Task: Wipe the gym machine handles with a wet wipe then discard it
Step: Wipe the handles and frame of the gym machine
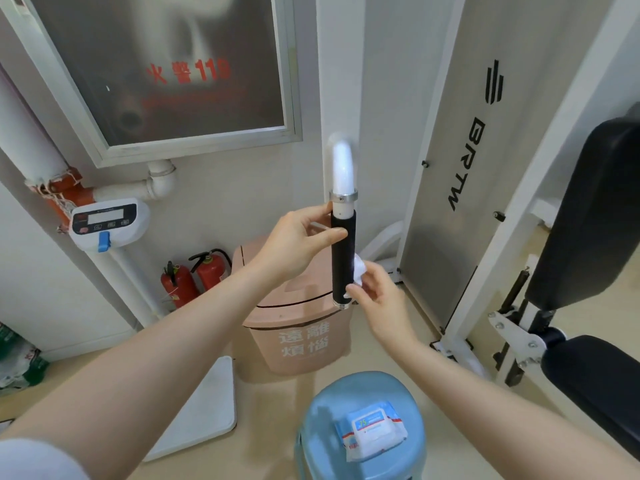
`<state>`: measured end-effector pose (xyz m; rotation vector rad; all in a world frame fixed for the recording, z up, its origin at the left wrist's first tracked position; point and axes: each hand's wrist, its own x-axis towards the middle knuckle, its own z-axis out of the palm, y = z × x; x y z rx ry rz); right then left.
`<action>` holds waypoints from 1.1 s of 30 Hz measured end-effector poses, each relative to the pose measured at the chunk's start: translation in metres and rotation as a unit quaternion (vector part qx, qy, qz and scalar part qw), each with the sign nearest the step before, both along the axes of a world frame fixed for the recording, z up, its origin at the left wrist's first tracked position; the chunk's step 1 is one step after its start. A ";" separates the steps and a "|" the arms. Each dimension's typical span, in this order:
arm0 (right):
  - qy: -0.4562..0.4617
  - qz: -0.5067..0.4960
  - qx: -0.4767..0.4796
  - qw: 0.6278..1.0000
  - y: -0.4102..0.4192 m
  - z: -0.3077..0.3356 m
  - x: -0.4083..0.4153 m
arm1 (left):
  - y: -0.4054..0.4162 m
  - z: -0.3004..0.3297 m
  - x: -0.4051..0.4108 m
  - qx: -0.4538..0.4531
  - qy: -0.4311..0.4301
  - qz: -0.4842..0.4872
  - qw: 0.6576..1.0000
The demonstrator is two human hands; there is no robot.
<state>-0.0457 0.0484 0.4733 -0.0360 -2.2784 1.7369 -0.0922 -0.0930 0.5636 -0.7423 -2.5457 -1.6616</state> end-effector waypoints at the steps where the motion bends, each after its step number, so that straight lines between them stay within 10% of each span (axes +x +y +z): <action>1: 0.008 -0.003 -0.018 1.000 -0.003 0.004 -0.002 | -0.001 0.000 -0.001 -0.002 0.001 -0.004 1.000; 5: 0.128 -0.051 -0.015 0.990 -0.013 0.049 -0.015 | -0.005 -0.001 -0.006 -0.012 0.009 -0.030 0.999; 10: -0.003 -0.020 0.129 0.991 -0.018 0.003 0.008 | -0.018 -0.003 -0.016 -0.052 0.019 -0.083 0.995; 18: -0.005 -0.162 0.092 0.983 -0.042 -0.007 -0.005 | -0.028 -0.007 -0.030 -0.027 0.017 -0.105 0.994; 21: -0.089 -0.145 -0.046 0.984 -0.052 -0.028 0.002 | -0.028 -0.015 -0.031 -0.003 0.005 -0.094 0.996; 27: 0.019 -0.176 -0.113 0.978 -0.060 0.019 -0.008 | -0.025 -0.025 -0.028 0.017 0.011 -0.048 0.999; 33: -0.163 -0.202 -0.281 0.924 -0.069 -0.002 -0.004 | -0.032 -0.024 -0.030 0.007 0.017 -0.045 0.999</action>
